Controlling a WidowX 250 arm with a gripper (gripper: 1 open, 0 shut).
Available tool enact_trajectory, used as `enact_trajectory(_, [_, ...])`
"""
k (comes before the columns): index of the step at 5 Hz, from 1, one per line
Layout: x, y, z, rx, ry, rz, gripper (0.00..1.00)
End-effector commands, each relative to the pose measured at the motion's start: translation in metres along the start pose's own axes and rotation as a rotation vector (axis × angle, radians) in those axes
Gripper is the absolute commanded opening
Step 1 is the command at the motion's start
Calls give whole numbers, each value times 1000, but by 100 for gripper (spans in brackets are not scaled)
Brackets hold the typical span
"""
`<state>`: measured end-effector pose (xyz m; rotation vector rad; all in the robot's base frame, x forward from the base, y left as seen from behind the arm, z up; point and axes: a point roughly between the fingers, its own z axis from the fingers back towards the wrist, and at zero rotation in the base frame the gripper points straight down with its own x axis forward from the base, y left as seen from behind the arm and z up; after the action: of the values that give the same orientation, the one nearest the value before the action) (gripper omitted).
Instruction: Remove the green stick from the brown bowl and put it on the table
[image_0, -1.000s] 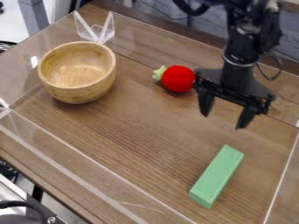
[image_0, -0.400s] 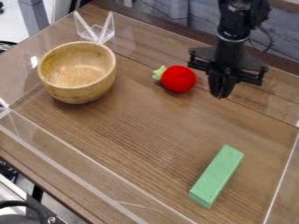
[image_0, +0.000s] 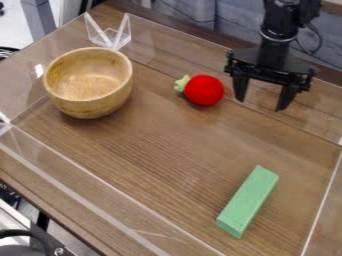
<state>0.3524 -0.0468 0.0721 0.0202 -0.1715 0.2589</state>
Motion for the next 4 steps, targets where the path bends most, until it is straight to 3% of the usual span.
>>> enact_trajectory(1, [12, 16, 42, -36, -103, 50, 100])
enact_trajectory(3, [18, 12, 49, -46, -196, 13, 100])
enact_trajectory(4, [9, 17, 46, -44, -221, -29, 100])
